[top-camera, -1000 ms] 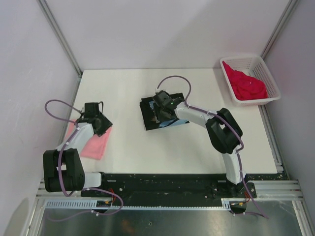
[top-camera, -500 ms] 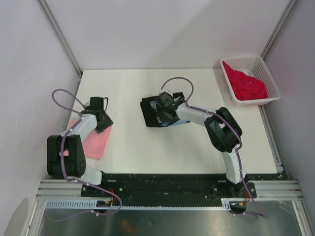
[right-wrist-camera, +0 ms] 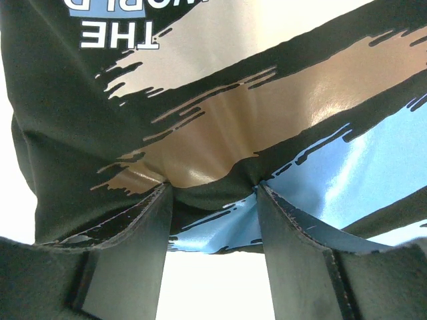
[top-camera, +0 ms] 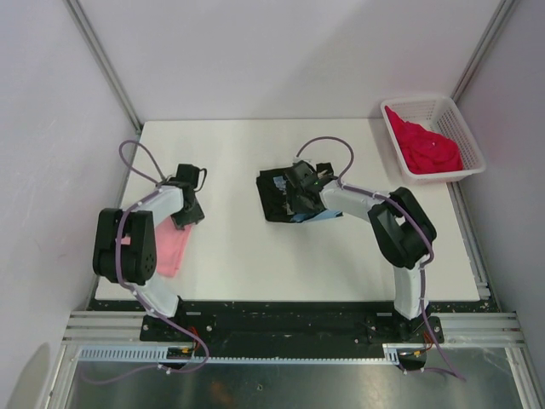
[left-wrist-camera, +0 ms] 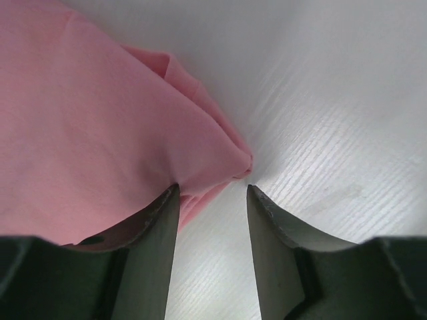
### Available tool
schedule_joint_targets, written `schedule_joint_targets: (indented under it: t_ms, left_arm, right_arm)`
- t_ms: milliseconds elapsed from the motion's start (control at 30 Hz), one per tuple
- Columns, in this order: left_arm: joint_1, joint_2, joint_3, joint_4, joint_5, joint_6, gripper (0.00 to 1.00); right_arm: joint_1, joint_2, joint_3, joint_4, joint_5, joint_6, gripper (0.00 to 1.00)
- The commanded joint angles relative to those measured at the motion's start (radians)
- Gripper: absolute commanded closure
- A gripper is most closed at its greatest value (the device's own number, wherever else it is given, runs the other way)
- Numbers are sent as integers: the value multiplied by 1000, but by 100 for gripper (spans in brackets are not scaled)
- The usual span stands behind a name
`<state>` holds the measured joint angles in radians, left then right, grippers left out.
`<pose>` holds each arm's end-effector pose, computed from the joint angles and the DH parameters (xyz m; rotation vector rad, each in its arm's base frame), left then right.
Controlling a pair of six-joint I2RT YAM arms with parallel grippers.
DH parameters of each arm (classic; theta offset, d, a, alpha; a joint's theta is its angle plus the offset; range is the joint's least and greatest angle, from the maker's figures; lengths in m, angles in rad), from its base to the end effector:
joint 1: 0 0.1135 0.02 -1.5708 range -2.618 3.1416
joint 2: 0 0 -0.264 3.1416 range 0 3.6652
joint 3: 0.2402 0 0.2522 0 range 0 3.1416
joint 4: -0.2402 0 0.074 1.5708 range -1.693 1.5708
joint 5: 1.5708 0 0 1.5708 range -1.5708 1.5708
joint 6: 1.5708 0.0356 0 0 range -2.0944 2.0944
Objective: Fold and stack the t-shirts
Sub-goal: Fold the long partially folded tshirt into a neat square, then put the neatly folded tshirt into the corner of the board with both arms
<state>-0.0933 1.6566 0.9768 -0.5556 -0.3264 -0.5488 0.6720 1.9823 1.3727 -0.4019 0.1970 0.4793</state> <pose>0.3060 -0.0172 0.1675 -0.6853 2.6226 0.2786 0.3319 0.2551 0.1721 -0.1741 2.5573 0.1882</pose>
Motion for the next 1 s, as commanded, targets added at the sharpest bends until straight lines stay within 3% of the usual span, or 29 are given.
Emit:
schedule_joint_targets:
  t_ms: [0, 100, 267, 333, 700, 967]
  left_arm:
    - [-10, 27, 45, -21, -77, 10, 52]
    - [-13, 45, 52, -20, -82, 3, 62]
    - [-15, 63, 71, -20, -61, -6, 91]
    - [-19, 66, 76, -20, -47, -14, 98]
    - [-117, 62, 126, -18, 62, -188, 100]
    - [-182, 172, 297, -19, 148, -263, 100]
  right_arm:
    - [-6, -20, -41, -91, -20, 28, 42]
    - [-5, -29, -42, -91, -28, 32, 43]
    - [-5, -49, -50, -98, -38, 36, 43]
    - [-7, -64, -60, -99, -40, 39, 43]
    - [-19, -160, -160, -85, -62, 70, 43]
    - [-21, -233, -238, -77, -103, 97, 43]
